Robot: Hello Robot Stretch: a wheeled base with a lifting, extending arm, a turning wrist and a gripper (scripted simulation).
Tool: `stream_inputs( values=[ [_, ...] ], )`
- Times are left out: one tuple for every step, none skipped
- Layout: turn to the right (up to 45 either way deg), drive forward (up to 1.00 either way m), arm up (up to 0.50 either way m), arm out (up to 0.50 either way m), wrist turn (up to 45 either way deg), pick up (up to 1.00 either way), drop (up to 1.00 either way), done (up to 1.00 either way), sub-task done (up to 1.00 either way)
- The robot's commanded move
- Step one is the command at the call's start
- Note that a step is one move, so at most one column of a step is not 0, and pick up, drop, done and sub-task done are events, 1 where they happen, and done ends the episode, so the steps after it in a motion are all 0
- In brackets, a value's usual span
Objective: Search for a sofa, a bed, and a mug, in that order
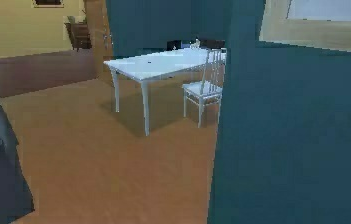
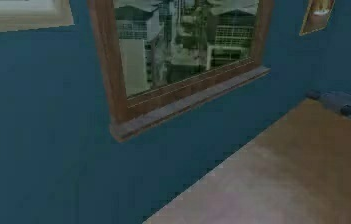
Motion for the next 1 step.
stream_inputs(
  values=[
    [-27.0, 0.00, 0.00, 0.00, 0.0, 0.00, 0.00, 0.00, 0.00]
  ],
)
